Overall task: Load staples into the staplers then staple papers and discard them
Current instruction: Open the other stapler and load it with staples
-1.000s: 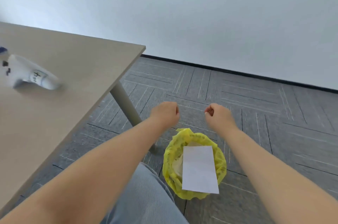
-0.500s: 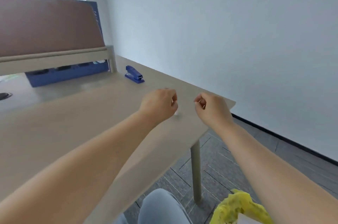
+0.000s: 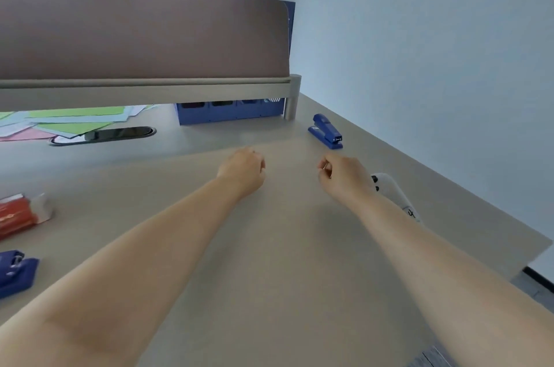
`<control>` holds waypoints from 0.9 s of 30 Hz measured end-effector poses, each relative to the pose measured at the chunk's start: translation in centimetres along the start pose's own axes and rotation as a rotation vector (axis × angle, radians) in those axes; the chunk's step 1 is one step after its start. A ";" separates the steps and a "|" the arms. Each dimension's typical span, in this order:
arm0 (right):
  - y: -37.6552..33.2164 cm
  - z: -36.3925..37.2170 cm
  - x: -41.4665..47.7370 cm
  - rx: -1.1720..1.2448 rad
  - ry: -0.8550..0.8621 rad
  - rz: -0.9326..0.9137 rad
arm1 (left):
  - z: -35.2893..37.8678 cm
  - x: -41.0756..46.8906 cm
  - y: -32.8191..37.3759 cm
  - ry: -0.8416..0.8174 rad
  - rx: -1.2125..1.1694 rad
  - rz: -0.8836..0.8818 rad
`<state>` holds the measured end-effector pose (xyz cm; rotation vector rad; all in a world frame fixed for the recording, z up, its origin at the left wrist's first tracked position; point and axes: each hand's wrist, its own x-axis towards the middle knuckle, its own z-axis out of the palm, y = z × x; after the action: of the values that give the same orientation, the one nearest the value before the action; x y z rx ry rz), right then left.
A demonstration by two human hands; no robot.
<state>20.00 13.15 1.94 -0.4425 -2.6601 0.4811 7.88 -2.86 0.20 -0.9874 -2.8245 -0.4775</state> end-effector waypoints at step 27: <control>4.6 8.2 21.6 -0.235 -0.011 0.354 | 3.9 7.8 -4.4 -0.055 0.036 -0.095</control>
<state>-1.26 23.10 0.11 -0.9943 -2.6652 0.2698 -0.98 -0.19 -3.01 -0.8764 -2.9279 -0.4137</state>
